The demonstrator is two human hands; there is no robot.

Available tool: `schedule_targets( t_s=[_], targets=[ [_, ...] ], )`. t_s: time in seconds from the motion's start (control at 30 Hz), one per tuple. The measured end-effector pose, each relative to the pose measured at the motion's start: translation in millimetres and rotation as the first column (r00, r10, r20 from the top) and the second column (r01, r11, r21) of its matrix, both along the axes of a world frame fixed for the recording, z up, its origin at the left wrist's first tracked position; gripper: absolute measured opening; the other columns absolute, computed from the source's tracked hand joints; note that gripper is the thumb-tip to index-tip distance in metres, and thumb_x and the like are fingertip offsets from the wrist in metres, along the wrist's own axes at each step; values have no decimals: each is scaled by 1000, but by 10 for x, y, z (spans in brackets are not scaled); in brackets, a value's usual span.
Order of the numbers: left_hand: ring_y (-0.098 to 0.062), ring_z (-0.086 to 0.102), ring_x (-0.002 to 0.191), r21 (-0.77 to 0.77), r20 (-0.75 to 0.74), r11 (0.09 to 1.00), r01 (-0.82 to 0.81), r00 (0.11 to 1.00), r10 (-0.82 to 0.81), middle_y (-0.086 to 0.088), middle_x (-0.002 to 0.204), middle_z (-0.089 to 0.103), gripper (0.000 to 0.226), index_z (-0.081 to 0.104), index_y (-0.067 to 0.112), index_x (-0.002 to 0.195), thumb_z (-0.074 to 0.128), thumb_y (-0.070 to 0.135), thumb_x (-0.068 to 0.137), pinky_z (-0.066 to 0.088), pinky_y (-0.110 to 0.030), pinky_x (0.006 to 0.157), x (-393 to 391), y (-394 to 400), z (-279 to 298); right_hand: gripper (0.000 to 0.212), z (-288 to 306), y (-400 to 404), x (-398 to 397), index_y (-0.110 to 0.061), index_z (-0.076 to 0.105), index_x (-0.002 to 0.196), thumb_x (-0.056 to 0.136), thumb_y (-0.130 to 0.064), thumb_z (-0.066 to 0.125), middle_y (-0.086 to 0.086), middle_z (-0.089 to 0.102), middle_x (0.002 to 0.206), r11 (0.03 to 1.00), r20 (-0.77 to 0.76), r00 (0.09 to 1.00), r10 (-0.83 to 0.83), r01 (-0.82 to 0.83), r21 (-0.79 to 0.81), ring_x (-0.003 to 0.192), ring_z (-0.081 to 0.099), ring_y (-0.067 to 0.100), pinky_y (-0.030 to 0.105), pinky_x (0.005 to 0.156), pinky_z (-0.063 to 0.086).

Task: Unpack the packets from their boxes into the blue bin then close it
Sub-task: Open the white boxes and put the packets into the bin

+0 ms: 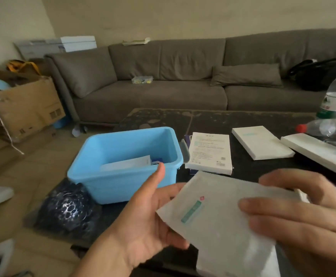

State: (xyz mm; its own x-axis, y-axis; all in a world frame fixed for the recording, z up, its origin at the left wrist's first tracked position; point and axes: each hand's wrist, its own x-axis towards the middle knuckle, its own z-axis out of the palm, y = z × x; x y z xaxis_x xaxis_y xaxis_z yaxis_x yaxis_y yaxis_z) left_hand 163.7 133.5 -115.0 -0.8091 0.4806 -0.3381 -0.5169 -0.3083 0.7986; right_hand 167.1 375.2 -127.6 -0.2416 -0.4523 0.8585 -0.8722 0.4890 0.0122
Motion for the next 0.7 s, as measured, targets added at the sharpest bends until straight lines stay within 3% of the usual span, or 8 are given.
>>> schedule_targets(
  t_s=[0.1,0.17,0.27,0.3,0.37,0.43,0.5,0.7],
  targets=[
    [-20,72,70,-23,-58,987,-161,986,159,-13,91,74,31,77,15,106,59,22,83,56,-32,48,-22,-102,-16,15,-68,-79,-4,-28,68,98,99,-31,54,-6,70,121,997,29,999,-27,25,68,107,66,21,39,88,50],
    [-22,74,79,-10,-87,970,-242,967,241,-15,99,74,28,79,18,102,58,14,83,59,-34,54,-39,-200,-23,27,-94,-160,-7,-33,71,98,96,-51,51,-2,62,133,998,259,966,-21,35,-48,119,57,29,43,93,48],
    [-24,74,94,-8,-180,939,-343,924,337,-11,107,74,30,74,21,109,60,21,83,61,-37,65,-29,-298,29,62,85,-405,19,-38,69,111,69,-82,59,1,62,132,805,679,630,376,142,-576,114,63,29,40,82,56],
    [-22,73,98,-33,-234,927,-373,905,356,-7,108,74,33,71,22,113,60,24,82,61,-38,70,-26,-316,56,72,126,-484,-25,-45,64,117,57,-83,68,2,68,123,735,737,483,472,246,-632,104,68,29,41,74,58],
    [-20,71,103,-77,-324,898,-432,863,388,-2,108,75,40,68,24,116,63,30,77,60,-41,79,-44,-348,78,80,224,-604,-179,-47,53,129,56,-55,82,6,74,104,748,828,293,478,357,-559,91,73,30,50,73,58],
    [-19,71,105,-108,-382,878,-467,834,397,0,109,74,51,67,25,116,68,40,67,60,-44,84,-64,-395,115,75,358,-714,-328,-46,50,132,63,-30,75,8,76,99,785,867,267,421,371,-495,90,74,30,57,84,56],
    [-17,72,101,-184,-455,830,-526,794,402,3,107,75,60,68,24,114,70,47,58,61,-43,81,-98,-493,163,70,482,-819,-457,-47,53,128,64,-27,72,6,76,102,804,882,287,374,374,-463,93,73,29,60,87,55],
    [-13,66,54,-151,-498,605,-782,589,637,-5,81,77,53,65,28,105,78,36,55,53,-29,59,-319,-975,205,32,677,-1167,-956,-32,65,111,82,-18,70,-4,76,95,895,927,319,198,326,-303,84,74,19,45,66,62]
  ],
)
